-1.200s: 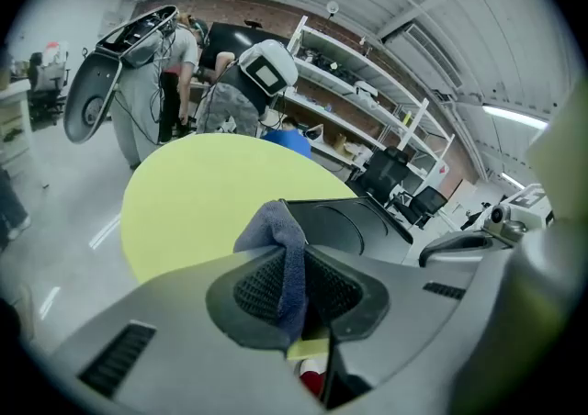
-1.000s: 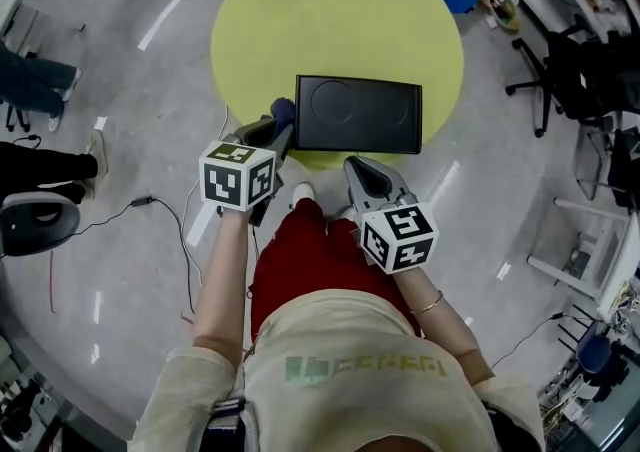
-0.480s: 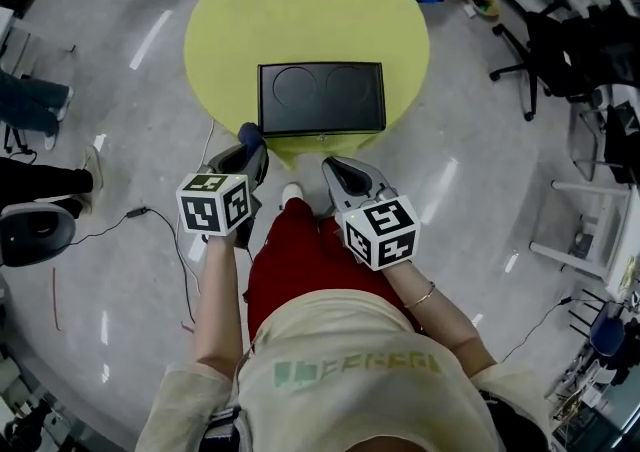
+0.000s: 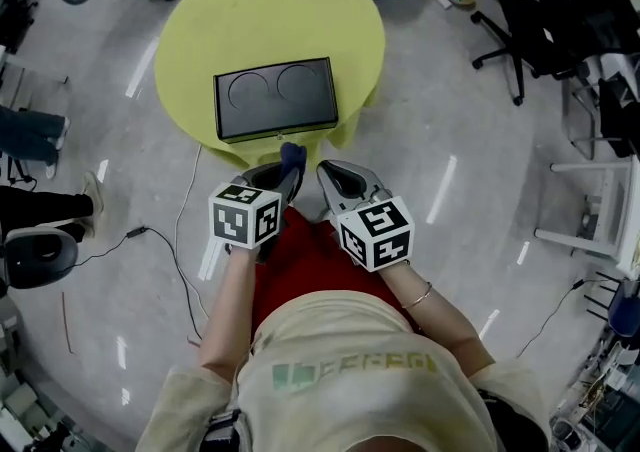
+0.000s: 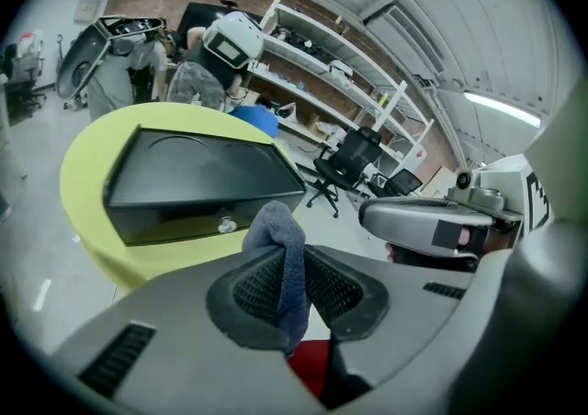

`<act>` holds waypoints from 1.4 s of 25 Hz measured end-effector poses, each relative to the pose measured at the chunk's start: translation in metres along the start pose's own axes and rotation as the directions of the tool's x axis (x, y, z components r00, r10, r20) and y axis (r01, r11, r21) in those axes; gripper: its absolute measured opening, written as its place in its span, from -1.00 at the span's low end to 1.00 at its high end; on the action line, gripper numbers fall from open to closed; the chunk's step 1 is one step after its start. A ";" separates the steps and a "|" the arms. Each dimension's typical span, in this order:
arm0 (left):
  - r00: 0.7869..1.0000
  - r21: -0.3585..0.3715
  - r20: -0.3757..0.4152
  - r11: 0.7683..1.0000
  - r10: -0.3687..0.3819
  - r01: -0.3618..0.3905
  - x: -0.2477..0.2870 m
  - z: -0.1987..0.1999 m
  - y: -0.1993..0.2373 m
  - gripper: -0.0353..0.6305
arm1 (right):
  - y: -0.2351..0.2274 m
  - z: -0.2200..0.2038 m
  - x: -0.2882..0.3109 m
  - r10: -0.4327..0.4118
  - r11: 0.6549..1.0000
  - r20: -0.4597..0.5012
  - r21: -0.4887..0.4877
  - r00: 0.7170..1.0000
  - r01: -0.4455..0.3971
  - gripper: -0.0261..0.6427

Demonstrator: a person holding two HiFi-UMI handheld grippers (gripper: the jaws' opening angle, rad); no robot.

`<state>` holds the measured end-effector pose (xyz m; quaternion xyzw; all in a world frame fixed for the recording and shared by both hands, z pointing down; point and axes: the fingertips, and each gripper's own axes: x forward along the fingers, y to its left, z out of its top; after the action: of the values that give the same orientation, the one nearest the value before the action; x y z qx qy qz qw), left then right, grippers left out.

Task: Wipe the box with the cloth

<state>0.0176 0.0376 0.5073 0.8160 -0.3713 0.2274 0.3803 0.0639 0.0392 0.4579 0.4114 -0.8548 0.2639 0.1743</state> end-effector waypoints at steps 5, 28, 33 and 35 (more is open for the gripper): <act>0.999 0.086 -0.024 0.996 -0.028 0.030 0.044 0.010 -0.061 -0.71 | -0.033 -0.007 -0.036 -0.028 0.999 0.027 -0.015 0.999 0.028 -0.81; 0.989 0.326 -0.043 0.934 -0.141 0.147 0.171 0.220 -0.032 -0.71 | -0.144 0.065 0.043 -0.175 0.979 0.020 0.111 0.984 0.171 -0.81; 0.989 0.328 -0.062 0.934 -0.131 0.144 0.192 0.252 0.005 -0.71 | -0.149 0.086 0.078 -0.159 0.979 0.010 0.131 0.987 0.156 -0.81; 0.989 0.330 -0.075 0.933 -0.125 0.143 0.199 0.259 0.017 -0.71 | -0.152 0.089 0.090 -0.164 0.978 -0.003 0.131 0.987 0.163 -0.81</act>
<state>0.1504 -0.2605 0.4877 0.8858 -0.2606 0.2819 0.2607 0.1240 -0.1483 0.4798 0.4916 -0.7998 0.3024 0.1648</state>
